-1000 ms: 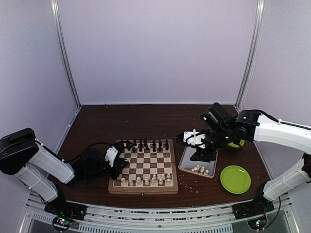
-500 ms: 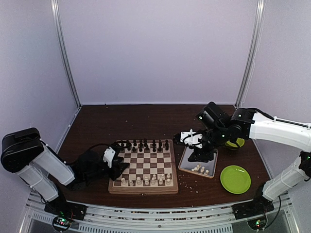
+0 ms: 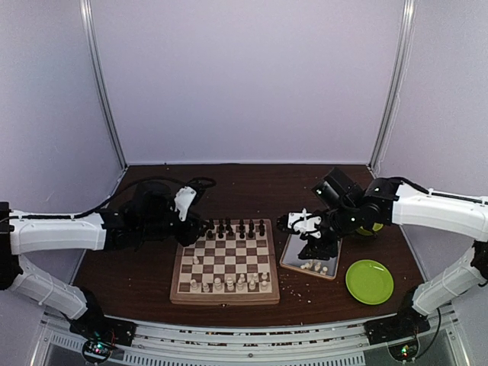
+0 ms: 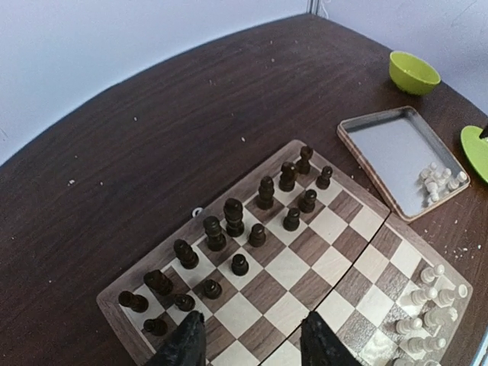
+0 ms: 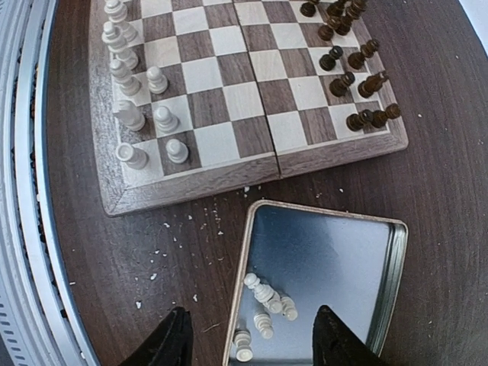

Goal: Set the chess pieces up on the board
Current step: Pick up the pawn from the chessboard.

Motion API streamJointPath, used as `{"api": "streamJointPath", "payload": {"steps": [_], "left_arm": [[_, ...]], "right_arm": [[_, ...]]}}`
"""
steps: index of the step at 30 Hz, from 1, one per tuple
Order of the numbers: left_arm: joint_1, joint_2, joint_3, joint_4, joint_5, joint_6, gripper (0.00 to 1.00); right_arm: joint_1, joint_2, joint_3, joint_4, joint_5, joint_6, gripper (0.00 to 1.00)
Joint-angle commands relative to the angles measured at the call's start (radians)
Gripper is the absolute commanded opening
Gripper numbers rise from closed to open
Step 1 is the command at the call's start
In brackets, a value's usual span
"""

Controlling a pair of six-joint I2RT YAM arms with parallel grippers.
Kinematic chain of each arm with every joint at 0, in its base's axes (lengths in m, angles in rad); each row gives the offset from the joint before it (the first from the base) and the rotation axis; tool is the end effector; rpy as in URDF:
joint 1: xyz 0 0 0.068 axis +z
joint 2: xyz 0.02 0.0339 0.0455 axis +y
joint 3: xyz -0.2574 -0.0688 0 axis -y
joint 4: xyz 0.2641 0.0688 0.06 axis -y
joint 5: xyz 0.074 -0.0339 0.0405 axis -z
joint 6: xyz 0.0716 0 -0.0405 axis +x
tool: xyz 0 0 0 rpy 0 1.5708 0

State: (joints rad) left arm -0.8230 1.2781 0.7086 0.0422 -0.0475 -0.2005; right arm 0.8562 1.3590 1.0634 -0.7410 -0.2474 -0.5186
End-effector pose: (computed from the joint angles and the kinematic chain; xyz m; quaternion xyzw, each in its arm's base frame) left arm 0.2244 -0.2369 0.1949 0.2542 0.8287 -0.2260 0.4445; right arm 0.1893 0.2449 0.2222 -0.6325 0.7191 0.1613 0.2382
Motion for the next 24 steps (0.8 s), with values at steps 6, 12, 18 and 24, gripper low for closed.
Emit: {"api": "streamJointPath", "payload": {"steps": [6, 12, 18, 24], "left_arm": [[0.013, 0.158, 0.227, -0.58, 0.144, -0.067, 0.43], [0.013, 0.255, 0.322, -0.679, 0.148, -0.044, 0.39], [0.013, 0.336, 0.382, -0.732, 0.119, -0.037, 0.28], [0.013, 0.363, 0.398, -0.761, 0.124, -0.026, 0.25]], "right_arm": [[-0.148, -0.081, -0.068, 0.12, -0.059, 0.067, 0.54], [-0.151, -0.087, -0.072, 0.118, -0.055, 0.053, 0.54], [-0.151, -0.098, -0.075, 0.114, -0.055, 0.048, 0.54], [-0.151, -0.096, -0.076, 0.114, -0.062, 0.046, 0.54]]}}
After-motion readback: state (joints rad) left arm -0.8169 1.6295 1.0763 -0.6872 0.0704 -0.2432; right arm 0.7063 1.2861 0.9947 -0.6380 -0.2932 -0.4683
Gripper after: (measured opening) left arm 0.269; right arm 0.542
